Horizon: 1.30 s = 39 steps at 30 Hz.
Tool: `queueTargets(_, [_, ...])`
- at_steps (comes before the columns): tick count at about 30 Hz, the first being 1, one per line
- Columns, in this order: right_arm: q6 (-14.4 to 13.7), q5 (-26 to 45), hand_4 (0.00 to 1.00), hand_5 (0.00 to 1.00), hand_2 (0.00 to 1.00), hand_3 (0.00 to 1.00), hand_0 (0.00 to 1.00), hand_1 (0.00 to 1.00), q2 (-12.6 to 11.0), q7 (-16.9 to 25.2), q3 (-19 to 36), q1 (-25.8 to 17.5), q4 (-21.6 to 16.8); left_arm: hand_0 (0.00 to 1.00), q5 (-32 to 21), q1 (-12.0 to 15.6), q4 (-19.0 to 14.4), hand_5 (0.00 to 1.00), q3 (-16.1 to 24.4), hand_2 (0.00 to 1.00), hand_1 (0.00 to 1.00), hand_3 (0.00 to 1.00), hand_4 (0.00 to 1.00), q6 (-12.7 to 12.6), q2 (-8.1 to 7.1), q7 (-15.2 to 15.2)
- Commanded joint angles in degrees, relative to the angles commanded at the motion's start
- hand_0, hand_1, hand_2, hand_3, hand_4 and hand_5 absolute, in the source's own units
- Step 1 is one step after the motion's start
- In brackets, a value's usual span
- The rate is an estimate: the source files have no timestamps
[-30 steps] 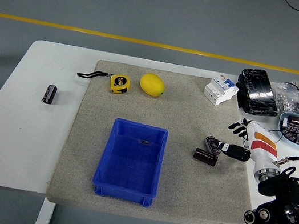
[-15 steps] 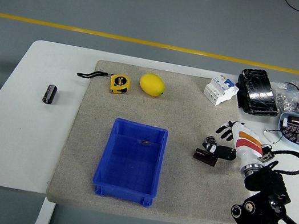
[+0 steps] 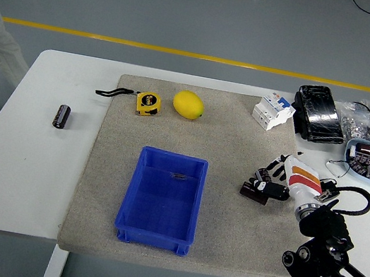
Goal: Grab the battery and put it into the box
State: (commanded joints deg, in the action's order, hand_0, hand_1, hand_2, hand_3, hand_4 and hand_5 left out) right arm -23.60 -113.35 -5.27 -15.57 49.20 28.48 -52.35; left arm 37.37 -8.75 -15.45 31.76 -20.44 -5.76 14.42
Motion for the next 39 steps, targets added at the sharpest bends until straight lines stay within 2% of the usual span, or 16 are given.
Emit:
queueTargets(15, [-0.73, 1.5, 0.982, 0.352, 0.433, 0.466, 0.331, 0.378, 0.77, 0.33, -1.68, 1.85, 3.76, 0.645, -0.13, -0.11, -0.01, 0.76, -0.1, 0.589, 0.559, 0.654, 0.646, -0.11, 0.01, -0.06])
queueTargets(16, [-0.71, 1.56, 0.936, 0.333, 0.41, 0.441, 0.274, 0.35, 0.79, 0.32, -1.82, 1.88, 3.91, 0.645, -0.2, -0.11, -0.01, 0.757, -0.15, 0.588, 0.559, 0.653, 0.647, -0.12, 0.0, -0.07])
queueTargets(24, [0.94, 2.08, 0.917, 0.315, 0.411, 0.443, 0.275, 0.357, 0.64, -0.31, -3.28, 2.75, 5.64, 0.645, -0.15, -0.14, 0.0, 0.756, -0.13, 0.588, 0.557, 0.653, 0.648, -0.17, 0.07, -0.01])
queueTargets(27, [1.3, 2.05, 0.917, 0.315, 0.411, 0.443, 0.275, 0.357, 0.43, -0.65, -3.38, 3.16, 5.84, 0.645, -0.09, -0.13, -0.01, 0.756, -0.1, 0.588, 0.557, 0.653, 0.648, -0.16, 0.05, 0.0])
queueTargets(28, [1.24, 2.06, 0.863, 0.278, 0.408, 0.436, 0.262, 0.351, 0.36, -0.66, -3.29, 3.26, 5.79, 0.644, -0.09, -0.12, -0.01, 0.756, -0.1, 0.588, 0.558, 0.653, 0.648, -0.16, 0.05, 0.01])
queueTargets(39, [-0.16, 1.72, 0.838, 0.273, 0.402, 0.43, 0.245, 0.341, -0.1, 0.07, -2.41, 3.42, 3.82, 0.644, 0.19, 0.19, 0.02, 0.757, 0.08, 0.588, 0.555, 0.653, 0.649, -0.14, -0.14, 0.11])
